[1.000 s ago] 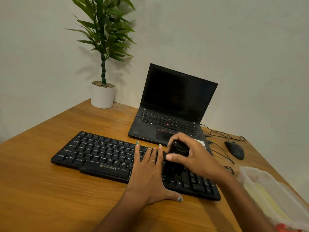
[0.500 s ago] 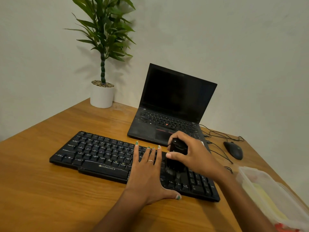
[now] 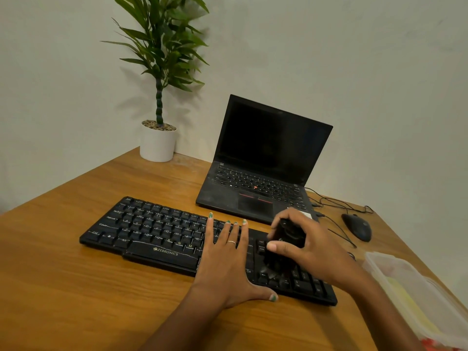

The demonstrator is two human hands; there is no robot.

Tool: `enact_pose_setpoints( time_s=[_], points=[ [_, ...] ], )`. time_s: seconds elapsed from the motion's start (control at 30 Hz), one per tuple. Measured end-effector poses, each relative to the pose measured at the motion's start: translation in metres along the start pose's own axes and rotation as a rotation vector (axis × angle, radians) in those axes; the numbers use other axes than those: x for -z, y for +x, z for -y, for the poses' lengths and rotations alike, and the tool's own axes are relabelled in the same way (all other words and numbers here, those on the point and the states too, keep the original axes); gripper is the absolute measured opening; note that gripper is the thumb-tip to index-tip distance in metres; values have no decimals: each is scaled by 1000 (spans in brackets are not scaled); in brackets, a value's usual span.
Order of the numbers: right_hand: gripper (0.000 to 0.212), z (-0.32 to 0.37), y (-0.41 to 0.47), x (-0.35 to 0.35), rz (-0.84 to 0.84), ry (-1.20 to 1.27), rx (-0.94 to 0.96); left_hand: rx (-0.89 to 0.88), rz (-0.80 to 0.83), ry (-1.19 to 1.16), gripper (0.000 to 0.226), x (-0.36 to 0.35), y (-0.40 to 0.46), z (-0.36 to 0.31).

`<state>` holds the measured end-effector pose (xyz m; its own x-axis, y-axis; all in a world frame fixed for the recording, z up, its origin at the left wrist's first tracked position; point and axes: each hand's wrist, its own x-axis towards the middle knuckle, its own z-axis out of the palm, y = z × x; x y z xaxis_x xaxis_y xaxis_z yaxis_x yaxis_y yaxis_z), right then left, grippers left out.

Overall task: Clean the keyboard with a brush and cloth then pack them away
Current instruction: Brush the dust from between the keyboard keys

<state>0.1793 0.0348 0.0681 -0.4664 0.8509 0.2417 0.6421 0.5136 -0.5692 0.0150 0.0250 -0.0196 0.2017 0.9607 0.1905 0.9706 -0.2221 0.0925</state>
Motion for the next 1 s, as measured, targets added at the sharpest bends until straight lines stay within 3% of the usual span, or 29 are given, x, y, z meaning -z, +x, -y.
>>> enact_pose_setpoints(
  time_s=[0.07, 0.2, 0.37, 0.47, 0.67, 0.8, 1.0],
  points=[
    [28, -4, -2, 0, -66, -75, -11, 0, 0, 10, 137, 1, -1, 0],
    [28, -5, -11, -6, -46, 103, 21, 4, 9, 7, 137, 2, 0, 0],
    [29, -13, -6, -2, -147, -28, -1, -1, 3, 20, 136, 1, 0, -1],
    [28, -12, -8, -5, -100, 78, 12, 4, 15, 19, 135, 2, 1, -1],
    [29, -13, -8, -2, -117, -14, -22, 3, 16, 24, 135, 1, -1, -1],
    [28, -9, -13, 6, -10, 59, -18, 5, 28, 20, 135, 0, 0, -1],
    [26, -1, -21, -4, -121, -5, -67, 9, 25, 14, 134, 1, 0, -1]
  ],
)
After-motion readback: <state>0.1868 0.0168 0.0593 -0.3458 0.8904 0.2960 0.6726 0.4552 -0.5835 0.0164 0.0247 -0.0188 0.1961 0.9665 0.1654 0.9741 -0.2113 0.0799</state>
